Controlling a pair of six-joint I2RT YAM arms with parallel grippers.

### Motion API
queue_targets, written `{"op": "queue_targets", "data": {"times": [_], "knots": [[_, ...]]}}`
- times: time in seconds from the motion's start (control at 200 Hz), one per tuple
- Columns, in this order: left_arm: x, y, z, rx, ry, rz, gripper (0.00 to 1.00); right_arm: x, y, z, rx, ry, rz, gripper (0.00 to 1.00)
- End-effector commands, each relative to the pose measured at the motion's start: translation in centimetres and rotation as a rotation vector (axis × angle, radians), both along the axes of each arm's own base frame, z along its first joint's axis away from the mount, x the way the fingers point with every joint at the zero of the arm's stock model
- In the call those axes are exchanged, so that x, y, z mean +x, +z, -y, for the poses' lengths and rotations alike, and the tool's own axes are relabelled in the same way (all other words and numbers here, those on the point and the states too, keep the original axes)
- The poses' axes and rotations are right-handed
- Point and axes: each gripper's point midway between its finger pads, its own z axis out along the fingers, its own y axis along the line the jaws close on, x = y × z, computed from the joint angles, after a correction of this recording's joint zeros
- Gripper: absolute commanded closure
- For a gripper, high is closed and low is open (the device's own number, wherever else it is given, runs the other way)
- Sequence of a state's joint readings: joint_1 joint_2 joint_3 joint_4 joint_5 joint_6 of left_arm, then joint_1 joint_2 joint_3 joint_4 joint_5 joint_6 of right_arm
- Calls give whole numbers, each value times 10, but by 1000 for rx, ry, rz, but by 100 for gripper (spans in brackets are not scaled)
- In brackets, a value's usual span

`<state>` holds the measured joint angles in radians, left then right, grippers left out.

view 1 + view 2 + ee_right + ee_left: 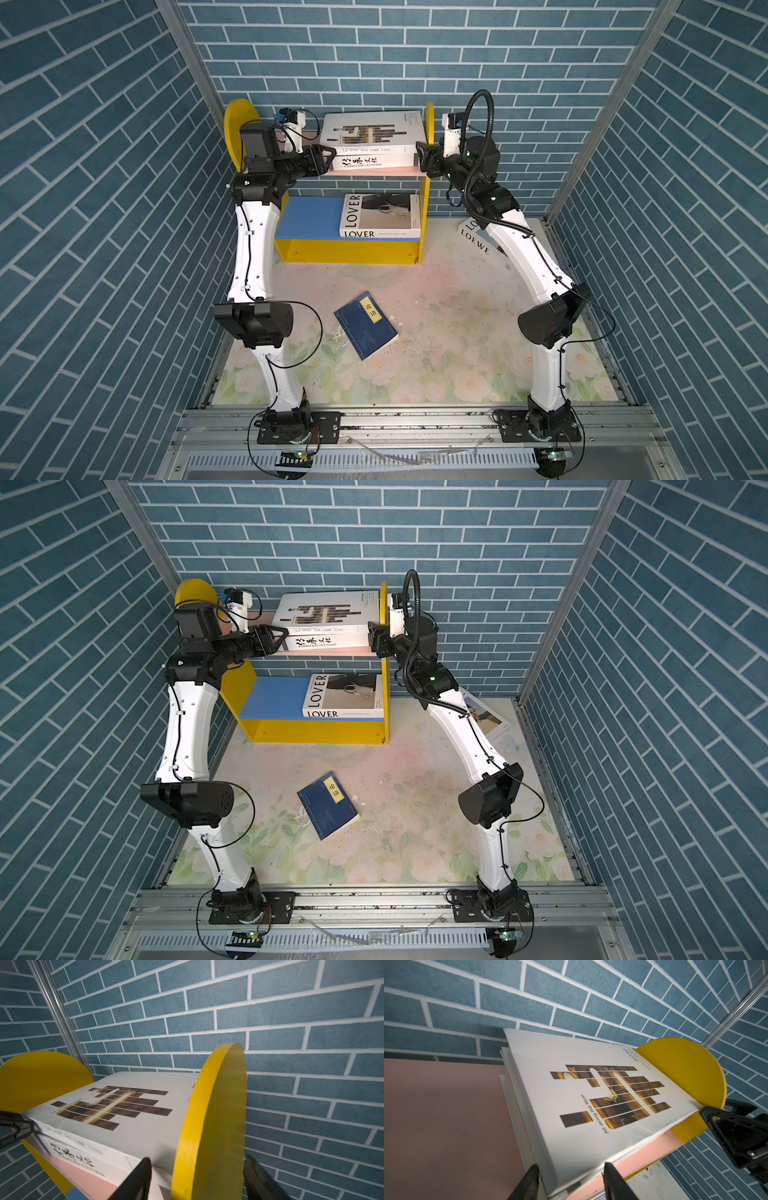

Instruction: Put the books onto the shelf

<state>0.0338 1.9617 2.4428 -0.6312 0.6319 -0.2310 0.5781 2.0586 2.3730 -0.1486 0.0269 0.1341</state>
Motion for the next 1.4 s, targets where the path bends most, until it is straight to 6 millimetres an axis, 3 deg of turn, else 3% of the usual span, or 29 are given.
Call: {"op": "queue_targets", "data": {"times": [0.0,0.095,0.295,0.42,0.48,0.575,0.675,0.875,1.125,1.395], "knots": [[-12,18,6,2,-15,50,48,1,7,-2,26,-10,22,31],[-17,21,5,3,-15,62,47,3,6,-2,24,-15,19,33],[-21,34,-3,-27,20,77,30,3,10,0,34,-26,28,33],[-14,45,-19,-151,44,44,27,1,12,2,35,-30,32,32],[-11,52,-22,-223,27,31,20,0,14,3,38,-31,35,32],[-2,59,-27,-350,7,6,17,-1,15,5,43,-33,38,31],[12,59,-37,-491,4,-37,17,-4,17,6,44,-34,38,29],[34,66,-35,-691,-77,-61,20,-12,24,8,53,-33,43,25],[55,41,-42,-725,-6,-128,20,-35,42,11,102,-12,65,11],[63,42,-28,-771,-100,-141,21,-63,65,38,165,-54,110,8]]}}
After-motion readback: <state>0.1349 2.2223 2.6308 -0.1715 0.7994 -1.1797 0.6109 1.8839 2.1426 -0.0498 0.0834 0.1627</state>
